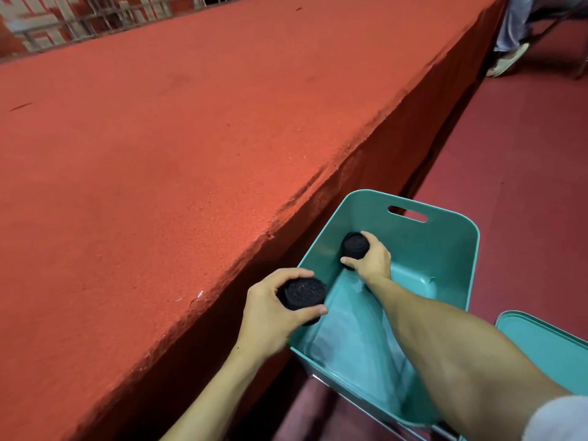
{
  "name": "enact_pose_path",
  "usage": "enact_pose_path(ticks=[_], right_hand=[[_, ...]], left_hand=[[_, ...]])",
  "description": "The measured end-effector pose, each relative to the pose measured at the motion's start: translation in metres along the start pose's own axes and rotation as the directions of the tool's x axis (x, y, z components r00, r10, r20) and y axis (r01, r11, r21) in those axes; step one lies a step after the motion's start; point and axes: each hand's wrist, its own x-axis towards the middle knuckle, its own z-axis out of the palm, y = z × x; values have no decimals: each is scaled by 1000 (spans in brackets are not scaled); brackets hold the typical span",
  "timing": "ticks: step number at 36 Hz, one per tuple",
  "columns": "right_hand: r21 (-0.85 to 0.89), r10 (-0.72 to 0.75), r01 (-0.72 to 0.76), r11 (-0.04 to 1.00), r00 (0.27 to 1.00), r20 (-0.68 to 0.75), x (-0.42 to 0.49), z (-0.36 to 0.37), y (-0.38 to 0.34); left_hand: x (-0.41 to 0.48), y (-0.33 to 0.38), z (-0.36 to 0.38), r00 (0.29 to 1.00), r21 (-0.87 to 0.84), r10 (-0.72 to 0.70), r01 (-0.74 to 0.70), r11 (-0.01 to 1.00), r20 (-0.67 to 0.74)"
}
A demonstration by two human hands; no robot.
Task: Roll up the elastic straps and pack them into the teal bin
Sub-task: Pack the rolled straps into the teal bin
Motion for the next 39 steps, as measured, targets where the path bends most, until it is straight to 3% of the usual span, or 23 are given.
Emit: enact_pose_path(ticks=[18, 25, 32, 39], right_hand=[[-23, -24, 24, 999, 1000, -9, -13, -22, -1], [60, -182, 184, 981, 983, -29, -55, -57, -42], [469, -338, 178, 865, 898, 282, -101, -87, -80], [434, -452, 253, 865, 769, 452, -133, -91, -89]], left_hand=[[4, -4, 2, 1000, -14, 12, -12, 1000, 2], [8, 0, 3, 1000, 18, 19, -19, 1000, 15], [3, 4, 2, 998, 147, 59, -60, 987, 12], [1, 5, -2, 997, 119, 80, -82, 990, 19]])
